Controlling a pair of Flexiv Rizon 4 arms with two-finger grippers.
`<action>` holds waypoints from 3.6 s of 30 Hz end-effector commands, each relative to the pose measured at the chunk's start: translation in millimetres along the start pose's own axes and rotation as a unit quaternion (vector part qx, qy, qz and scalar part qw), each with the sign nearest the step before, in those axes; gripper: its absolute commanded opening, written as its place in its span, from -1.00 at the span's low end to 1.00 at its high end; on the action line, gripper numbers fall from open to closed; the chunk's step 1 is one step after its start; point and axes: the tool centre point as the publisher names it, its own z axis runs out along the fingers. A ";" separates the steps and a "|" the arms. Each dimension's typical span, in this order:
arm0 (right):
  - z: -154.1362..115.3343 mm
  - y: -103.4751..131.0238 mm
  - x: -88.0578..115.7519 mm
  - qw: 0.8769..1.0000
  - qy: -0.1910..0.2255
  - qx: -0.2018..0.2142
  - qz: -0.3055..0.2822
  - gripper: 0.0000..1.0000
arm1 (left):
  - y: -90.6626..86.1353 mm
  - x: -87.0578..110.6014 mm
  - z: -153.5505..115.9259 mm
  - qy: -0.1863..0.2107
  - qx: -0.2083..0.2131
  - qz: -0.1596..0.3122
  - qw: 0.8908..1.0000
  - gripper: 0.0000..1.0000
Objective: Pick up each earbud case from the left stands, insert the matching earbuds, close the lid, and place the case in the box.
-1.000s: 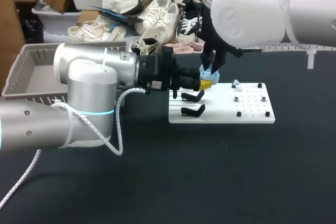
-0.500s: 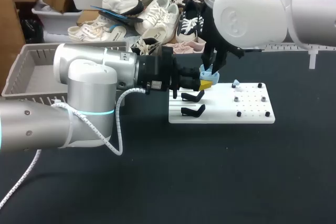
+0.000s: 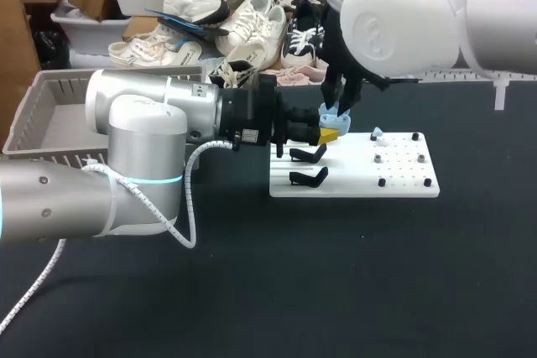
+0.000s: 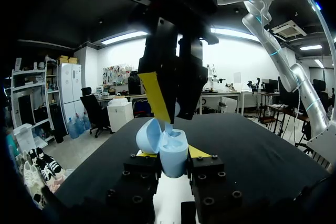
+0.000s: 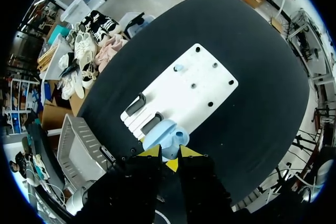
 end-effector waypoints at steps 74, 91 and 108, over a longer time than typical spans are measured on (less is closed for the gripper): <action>5.7 -2.3 -0.9 1.000 0.002 0.007 0.014 -1.00 | -1.1 0.3 0.1 -0.001 -0.002 0.000 1.000 -1.00; 10.6 -3.6 -7.3 1.000 0.007 0.008 0.016 -1.00 | -1.1 0.3 0.1 -0.001 -0.002 0.000 1.000 -1.00; 13.3 -5.4 -4.4 1.000 0.013 0.008 0.013 -1.00 | -1.1 0.3 0.1 -0.001 -0.002 0.000 1.000 -1.00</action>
